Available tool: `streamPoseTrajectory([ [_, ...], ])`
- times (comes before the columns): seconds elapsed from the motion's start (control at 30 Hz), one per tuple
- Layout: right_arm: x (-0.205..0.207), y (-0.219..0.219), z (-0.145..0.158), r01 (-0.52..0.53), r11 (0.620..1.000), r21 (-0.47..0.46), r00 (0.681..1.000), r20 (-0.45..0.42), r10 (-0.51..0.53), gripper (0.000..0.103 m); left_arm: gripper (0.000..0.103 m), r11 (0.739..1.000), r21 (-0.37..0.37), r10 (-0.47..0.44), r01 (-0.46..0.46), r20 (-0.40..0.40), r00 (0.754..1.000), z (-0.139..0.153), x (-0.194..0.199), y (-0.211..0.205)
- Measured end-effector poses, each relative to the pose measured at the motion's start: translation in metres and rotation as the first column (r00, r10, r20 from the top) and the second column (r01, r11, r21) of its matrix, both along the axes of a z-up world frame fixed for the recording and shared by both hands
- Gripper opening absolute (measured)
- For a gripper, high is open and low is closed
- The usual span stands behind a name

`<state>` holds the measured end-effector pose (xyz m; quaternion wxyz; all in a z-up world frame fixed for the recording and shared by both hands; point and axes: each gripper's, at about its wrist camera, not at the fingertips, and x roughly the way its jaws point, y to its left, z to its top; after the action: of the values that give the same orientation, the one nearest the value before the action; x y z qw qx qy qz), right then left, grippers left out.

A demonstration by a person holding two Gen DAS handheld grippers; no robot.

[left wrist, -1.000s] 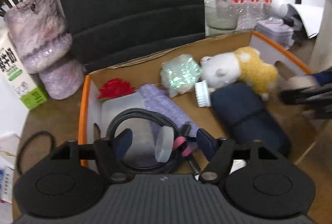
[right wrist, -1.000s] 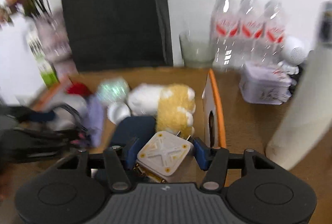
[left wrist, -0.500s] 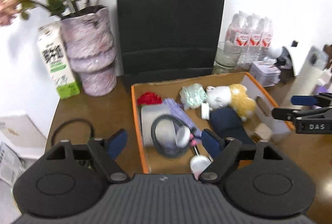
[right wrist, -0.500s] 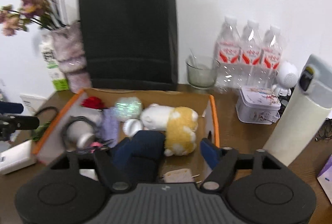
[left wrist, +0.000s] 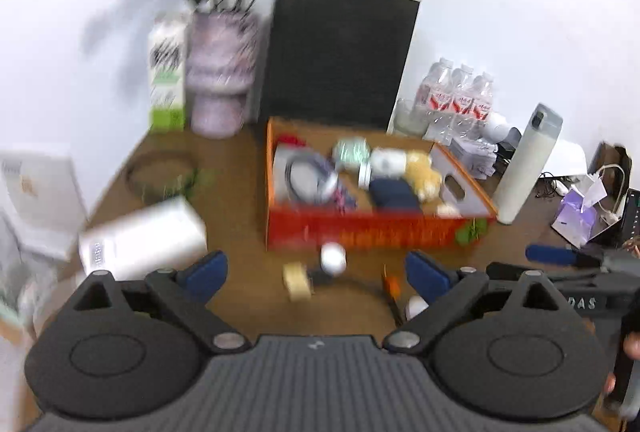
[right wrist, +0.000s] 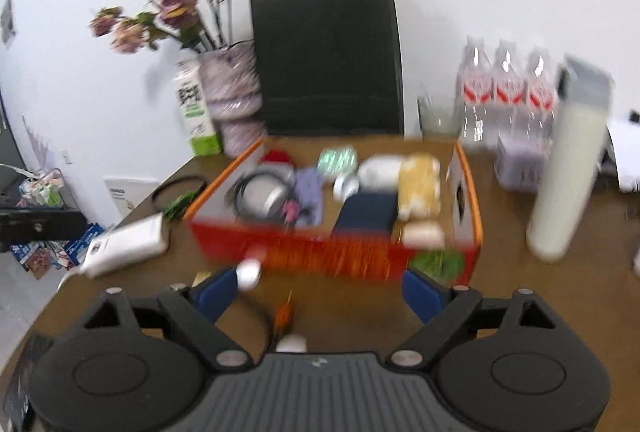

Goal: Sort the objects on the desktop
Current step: 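Carry the charger and small cap into the cardboard box and release both, then grasp the beige cloth with the right tool while the left tool grasps a small white cap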

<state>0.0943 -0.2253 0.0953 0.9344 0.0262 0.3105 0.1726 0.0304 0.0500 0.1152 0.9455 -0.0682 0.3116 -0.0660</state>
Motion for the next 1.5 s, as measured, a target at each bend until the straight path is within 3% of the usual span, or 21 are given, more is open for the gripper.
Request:
streamPoseTrajectory([
  [0.17, -0.072, -0.007, -0.058, 0.033, 0.999, 0.001, 0.999, 0.029, -0.033, 0.089, 0.101, 0.997, 0.001, 0.077, -0.077, 0.059, 0.995, -0.059, -0.066, -0.017],
  [0.27, -0.098, -0.005, -0.078, 0.040, 0.999, -0.036, 0.999, 0.021, -0.040, 0.089, 0.102, 0.993, 0.075, 0.081, -0.087, 0.085, 0.993, -0.080, -0.090, -0.027],
  [0.47, -0.135, -0.006, -0.090, -0.007, 0.999, 0.040, 0.998, 0.057, 0.005, 0.089, 0.103, 0.973, 0.199, 0.093, -0.115, 0.117, 0.989, -0.106, -0.105, -0.039],
  [0.6, -0.134, -0.006, -0.092, 0.006, 0.999, 0.052, 1.000, 0.025, -0.007, 0.089, 0.103, 0.979, 0.179, 0.086, -0.101, 0.093, 0.992, -0.108, -0.102, -0.039],
  [0.9, -0.132, -0.002, -0.097, -0.018, 0.998, 0.060, 1.000, 0.006, 0.018, 0.089, 0.103, 0.974, 0.223, 0.029, -0.041, 0.059, 0.998, -0.112, -0.102, -0.049],
  [1.1, -0.124, -0.002, -0.097, -0.009, 0.998, 0.055, 0.999, -0.034, 0.011, 0.089, 0.103, 0.983, 0.176, 0.046, -0.047, 0.011, 0.999, -0.112, -0.093, -0.043],
  [1.23, -0.108, -0.001, -0.093, -0.001, 0.999, 0.038, 0.998, -0.057, 0.003, 0.089, 0.103, 0.997, 0.072, 0.043, -0.041, -0.029, 0.999, -0.110, -0.077, -0.035],
  [1.5, -0.058, 0.033, -0.088, -0.040, 0.996, -0.077, 0.999, -0.016, 0.039, 0.077, 0.103, 0.993, 0.111, 0.035, -0.035, 0.002, 0.999, -0.100, -0.024, -0.043],
])
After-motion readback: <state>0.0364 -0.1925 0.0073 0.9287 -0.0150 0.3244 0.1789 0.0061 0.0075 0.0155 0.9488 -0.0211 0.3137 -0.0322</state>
